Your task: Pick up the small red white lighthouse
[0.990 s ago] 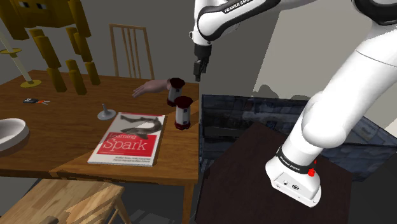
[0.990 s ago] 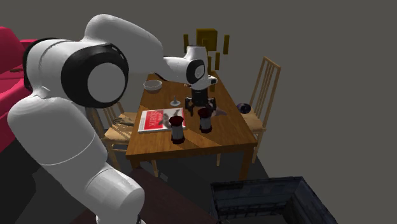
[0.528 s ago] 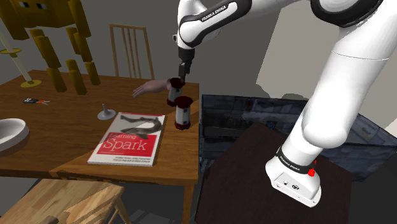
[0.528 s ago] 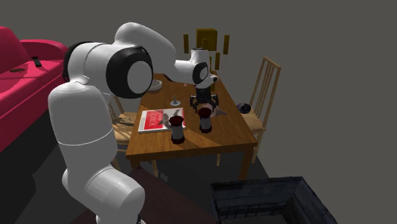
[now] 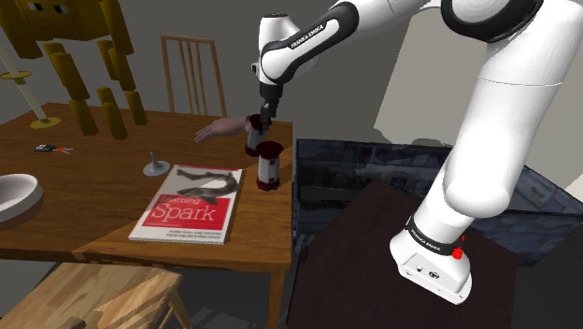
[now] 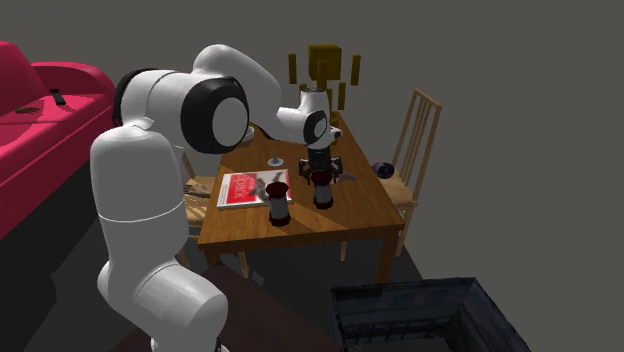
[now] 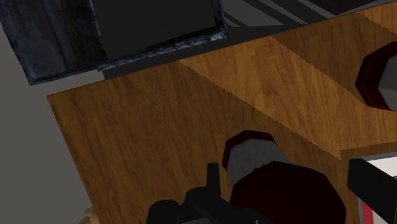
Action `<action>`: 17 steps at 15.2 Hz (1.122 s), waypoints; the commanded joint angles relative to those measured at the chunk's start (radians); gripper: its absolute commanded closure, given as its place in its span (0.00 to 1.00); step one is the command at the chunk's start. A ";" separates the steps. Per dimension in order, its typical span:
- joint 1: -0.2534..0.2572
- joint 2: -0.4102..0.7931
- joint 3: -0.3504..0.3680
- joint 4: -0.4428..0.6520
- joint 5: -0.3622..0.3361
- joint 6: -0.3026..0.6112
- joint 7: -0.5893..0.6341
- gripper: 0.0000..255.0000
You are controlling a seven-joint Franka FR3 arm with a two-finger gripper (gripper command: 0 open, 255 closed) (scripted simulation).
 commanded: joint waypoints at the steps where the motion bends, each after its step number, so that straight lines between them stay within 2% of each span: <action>1: 0.000 0.005 0.000 -0.003 0.000 0.008 0.000 0.00; 2: 0.000 0.007 0.000 -0.002 0.000 0.009 0.000 1.00; 11: 0.000 0.005 0.000 -0.003 0.000 0.008 0.000 1.00; 17: 0.000 -0.033 0.001 0.033 0.002 -0.065 -0.005 1.00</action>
